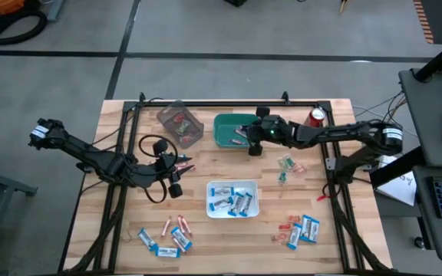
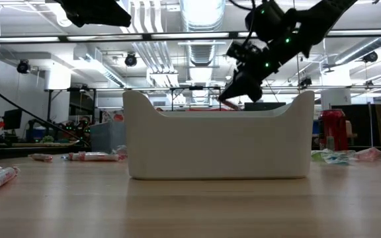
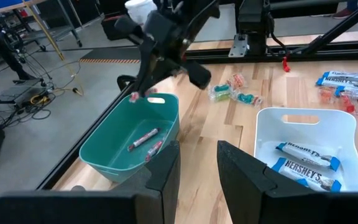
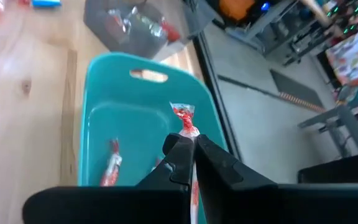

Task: Sort candy
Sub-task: Put the white candy into the green bin

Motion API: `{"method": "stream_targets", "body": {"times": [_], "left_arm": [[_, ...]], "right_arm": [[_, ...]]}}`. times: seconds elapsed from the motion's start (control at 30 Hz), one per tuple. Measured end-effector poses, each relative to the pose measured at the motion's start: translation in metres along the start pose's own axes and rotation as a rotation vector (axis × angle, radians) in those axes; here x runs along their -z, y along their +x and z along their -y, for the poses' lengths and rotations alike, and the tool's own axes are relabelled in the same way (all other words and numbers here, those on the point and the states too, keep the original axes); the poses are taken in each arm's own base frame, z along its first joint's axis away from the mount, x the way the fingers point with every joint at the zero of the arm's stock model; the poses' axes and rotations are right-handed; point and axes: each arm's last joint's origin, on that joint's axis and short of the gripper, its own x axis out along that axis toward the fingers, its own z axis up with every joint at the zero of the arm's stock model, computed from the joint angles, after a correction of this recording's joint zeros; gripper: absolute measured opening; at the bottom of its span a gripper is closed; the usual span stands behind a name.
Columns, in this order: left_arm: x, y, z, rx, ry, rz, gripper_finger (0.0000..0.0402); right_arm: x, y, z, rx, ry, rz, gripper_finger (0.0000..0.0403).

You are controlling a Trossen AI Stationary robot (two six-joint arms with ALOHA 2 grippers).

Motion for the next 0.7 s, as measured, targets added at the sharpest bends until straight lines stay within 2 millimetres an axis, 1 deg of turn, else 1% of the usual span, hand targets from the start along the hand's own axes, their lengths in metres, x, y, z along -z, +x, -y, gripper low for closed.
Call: {"method": "stream_targets", "body": {"times": [0.13,0.33,0.7], "left_arm": [[0.0,0.0,0.0,0.0,0.0,0.0,0.0091],[0.0,0.0,0.0,0.0,0.001,-0.001,0.0091],[0.001,0.0,0.0,0.0,-0.001,-0.007,0.0091]], "right_arm": [[0.006,0.01,0.002,-0.008,0.01,-0.027,0.0009],[0.006,0.016,0.005,-0.016,0.088,-0.052,0.0015],[0.008,0.018,0.006,-0.036,0.144,-0.07,0.0084]]}}
